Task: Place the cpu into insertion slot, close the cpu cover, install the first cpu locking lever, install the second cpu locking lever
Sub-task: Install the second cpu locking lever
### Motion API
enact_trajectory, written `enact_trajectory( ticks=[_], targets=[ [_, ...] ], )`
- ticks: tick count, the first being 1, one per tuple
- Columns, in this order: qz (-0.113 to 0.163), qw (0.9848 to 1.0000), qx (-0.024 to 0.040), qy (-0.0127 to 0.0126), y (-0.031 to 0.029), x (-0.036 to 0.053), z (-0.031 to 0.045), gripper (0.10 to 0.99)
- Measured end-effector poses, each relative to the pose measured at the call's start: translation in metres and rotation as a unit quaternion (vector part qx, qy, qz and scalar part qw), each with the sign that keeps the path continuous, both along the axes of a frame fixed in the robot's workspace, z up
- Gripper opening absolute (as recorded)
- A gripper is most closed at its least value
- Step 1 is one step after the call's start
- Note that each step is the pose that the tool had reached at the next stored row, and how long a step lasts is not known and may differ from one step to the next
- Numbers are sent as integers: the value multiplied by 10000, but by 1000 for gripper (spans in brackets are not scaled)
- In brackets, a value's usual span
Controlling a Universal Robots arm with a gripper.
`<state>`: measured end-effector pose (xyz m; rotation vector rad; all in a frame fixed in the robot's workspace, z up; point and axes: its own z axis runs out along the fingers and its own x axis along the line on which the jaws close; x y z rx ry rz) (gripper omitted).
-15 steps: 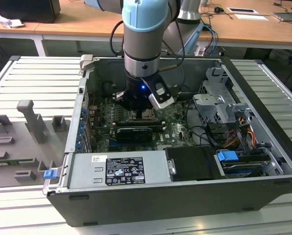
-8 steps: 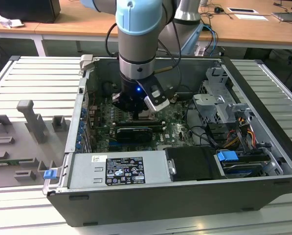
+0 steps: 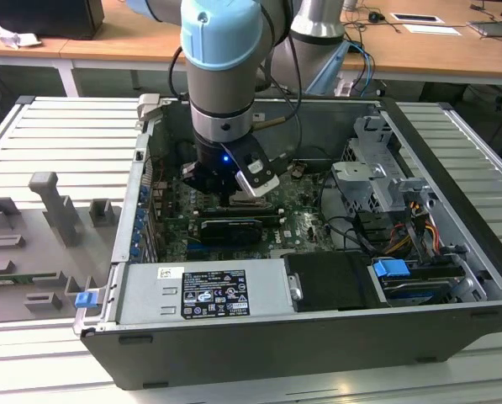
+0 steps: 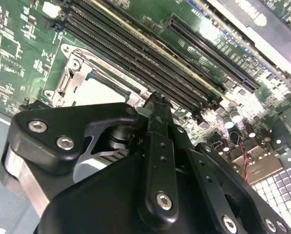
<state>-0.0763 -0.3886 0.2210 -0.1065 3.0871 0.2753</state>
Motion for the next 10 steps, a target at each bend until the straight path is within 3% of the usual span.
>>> enact_trajectory(
  ticks=[6,10],
  targets=[
    [12,9999,116,-1,-1,-57,-131,106],
    [13,9997,229,-4,-1,-76,-209,106]
  ],
)
